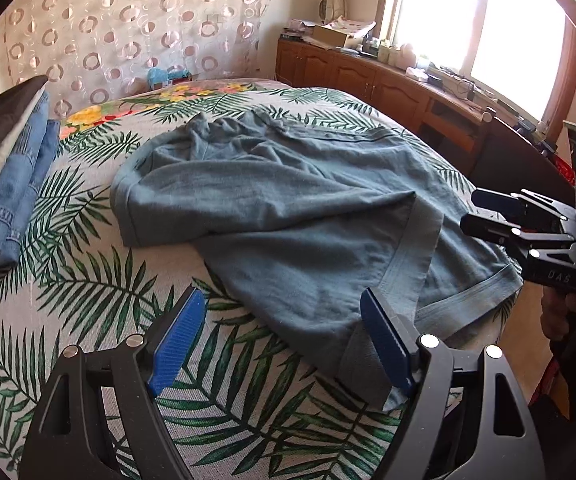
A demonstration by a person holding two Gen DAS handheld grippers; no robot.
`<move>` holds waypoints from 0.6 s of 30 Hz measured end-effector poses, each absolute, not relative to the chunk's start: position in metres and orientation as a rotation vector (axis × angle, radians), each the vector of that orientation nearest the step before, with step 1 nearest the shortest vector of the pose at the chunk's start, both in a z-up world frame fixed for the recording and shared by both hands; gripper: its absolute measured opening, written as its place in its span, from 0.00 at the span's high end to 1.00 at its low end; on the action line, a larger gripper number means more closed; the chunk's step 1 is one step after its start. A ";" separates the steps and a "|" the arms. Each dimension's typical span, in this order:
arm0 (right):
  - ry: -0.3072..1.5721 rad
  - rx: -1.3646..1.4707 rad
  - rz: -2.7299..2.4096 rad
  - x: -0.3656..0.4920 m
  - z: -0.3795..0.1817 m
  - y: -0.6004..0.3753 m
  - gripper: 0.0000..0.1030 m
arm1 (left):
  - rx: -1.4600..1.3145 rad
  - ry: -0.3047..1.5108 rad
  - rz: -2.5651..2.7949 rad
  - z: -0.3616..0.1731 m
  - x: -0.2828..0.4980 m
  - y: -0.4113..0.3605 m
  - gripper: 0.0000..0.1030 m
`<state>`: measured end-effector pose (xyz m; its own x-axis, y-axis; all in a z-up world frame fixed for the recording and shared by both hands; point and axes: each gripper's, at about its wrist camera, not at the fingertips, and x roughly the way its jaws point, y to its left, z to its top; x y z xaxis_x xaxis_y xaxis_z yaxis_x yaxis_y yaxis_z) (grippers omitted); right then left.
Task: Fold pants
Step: 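Move the right gripper to the stacked leg hems and grasp them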
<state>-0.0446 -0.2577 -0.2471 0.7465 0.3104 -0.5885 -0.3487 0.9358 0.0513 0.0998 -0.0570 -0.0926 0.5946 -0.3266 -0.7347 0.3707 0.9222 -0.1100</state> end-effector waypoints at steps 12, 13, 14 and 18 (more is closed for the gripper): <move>0.670 -0.089 0.436 -0.017 -0.253 -0.248 0.55 | 0.035 0.853 -0.396 -0.106 0.097 -0.052 0.21; 0.674 -0.089 0.440 -0.014 -0.253 -0.248 0.56 | 0.035 0.849 -0.396 -0.106 0.097 -0.052 0.21; 0.676 -0.090 0.443 -0.012 -0.254 -0.248 0.56 | 0.035 0.844 -0.395 -0.107 0.097 -0.051 0.21; 0.686 -0.095 0.446 -0.003 -0.255 -0.248 0.58 | 0.040 0.829 -0.394 -0.107 0.094 -0.052 0.21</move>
<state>-0.0034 -0.2475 -0.2545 0.6839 0.3663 -0.6310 -0.4279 0.9018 0.0597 0.0944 -0.0515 -0.1072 0.6074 -0.3255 -0.7246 0.3563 0.9269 -0.1178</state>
